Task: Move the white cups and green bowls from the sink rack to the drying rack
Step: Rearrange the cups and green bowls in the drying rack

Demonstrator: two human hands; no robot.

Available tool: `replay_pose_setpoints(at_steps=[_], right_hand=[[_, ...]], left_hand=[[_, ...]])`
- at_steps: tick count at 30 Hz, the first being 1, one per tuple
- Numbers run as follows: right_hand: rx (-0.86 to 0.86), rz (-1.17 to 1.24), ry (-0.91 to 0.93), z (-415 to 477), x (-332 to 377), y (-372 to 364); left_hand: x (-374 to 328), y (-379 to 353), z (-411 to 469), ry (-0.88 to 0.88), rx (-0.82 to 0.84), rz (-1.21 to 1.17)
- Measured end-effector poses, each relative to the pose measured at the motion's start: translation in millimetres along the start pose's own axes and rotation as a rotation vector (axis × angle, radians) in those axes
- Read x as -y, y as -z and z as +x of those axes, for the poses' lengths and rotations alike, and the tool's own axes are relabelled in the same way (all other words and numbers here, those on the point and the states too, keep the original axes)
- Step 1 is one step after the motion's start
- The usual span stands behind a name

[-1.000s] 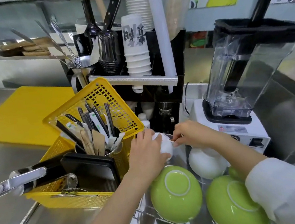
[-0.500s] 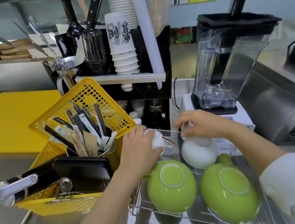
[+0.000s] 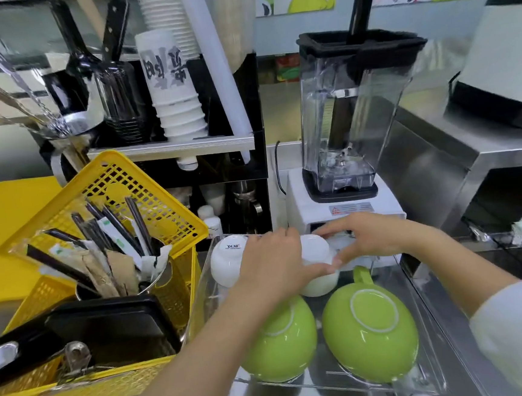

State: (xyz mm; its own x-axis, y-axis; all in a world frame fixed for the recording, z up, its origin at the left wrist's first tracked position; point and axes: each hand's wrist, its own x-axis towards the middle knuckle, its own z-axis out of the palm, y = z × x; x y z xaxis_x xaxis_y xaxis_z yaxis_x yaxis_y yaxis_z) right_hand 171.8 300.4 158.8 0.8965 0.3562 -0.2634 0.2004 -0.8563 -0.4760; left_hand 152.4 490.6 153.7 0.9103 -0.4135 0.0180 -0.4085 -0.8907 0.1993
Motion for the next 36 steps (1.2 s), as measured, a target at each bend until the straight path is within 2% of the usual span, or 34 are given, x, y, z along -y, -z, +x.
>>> replay_pose_setpoints(at_steps=[4,8,12,15,20,27,31,36], right_hand=[[-0.099,-0.008,-0.007,-6,1,-10],[-0.093,0.015,0.011,-9,0,-12],[-0.085,0.205,0.076,-9,-8,-8],[-0.174,0.291,0.091,-6,-12,-8],[-0.289,0.126,0.108,11,-9,-8],[-0.171,-0.205,0.219,31,2,-6],[-0.281,-0.345,0.342,34,0,-12],[-0.431,-0.522,0.407,37,-1,-18]], left_hand=[[-10,-6,3,0.015,0.016,0.061],[-12,-9,5,0.019,0.037,0.042],[-8,-9,5,0.013,0.053,-0.012],[-6,-8,3,0.016,0.053,-0.048],[-6,-2,-3,-0.035,0.094,-0.163],[-4,-2,-9,-0.086,0.146,-0.337],[-3,-9,-12,-0.078,0.146,-0.402],[-12,-13,-14,0.036,0.073,-0.297]])
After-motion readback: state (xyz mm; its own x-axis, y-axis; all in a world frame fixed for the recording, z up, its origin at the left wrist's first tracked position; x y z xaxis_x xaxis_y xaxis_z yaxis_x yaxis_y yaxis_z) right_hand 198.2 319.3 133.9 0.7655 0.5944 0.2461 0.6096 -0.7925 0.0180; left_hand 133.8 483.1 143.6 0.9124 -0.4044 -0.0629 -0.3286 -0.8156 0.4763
